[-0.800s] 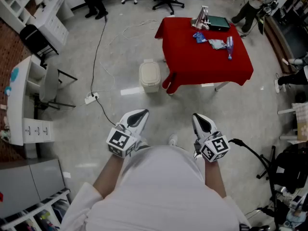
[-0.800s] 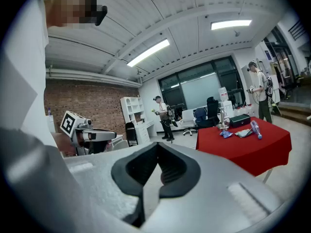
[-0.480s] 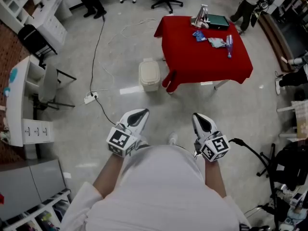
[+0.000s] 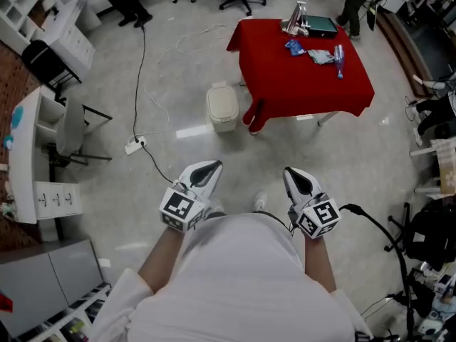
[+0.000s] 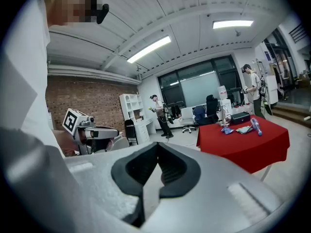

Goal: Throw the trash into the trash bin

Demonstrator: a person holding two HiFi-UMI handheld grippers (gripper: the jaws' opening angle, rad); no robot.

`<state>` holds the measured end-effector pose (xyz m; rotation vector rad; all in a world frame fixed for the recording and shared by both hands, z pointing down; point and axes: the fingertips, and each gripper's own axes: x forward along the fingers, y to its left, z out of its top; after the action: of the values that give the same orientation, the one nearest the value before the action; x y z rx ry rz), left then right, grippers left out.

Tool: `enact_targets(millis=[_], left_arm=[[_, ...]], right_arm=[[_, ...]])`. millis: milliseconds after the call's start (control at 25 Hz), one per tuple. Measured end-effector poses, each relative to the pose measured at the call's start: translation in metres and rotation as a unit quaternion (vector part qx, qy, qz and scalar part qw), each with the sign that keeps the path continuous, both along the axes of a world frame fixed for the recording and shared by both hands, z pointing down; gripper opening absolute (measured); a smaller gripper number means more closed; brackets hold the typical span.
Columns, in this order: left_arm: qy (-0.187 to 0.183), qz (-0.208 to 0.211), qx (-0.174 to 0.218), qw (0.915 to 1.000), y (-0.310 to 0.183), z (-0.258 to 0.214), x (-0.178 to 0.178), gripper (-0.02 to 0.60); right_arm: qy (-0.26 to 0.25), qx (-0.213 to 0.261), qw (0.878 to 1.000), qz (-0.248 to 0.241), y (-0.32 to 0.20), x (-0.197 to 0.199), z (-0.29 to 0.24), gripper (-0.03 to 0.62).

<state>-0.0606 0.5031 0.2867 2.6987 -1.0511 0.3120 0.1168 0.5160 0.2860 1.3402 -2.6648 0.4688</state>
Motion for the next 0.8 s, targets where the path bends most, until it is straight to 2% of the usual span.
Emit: enact_targets(millis=[520,800], left_arm=[[-0.014,0.014,0.002,0.9998,0.006,0.010,-0.064,0.003],[-0.010,0.004,-0.004,0.9999,-0.013,0.012,-0.064,0.003]], right_arm=[[-0.008,0.002,1.000,0.022,0.008,-0.049,0.006,0.000],[-0.010,-0.007,1.000,0.018,-0.008,-0.050,0.010,0.000]])
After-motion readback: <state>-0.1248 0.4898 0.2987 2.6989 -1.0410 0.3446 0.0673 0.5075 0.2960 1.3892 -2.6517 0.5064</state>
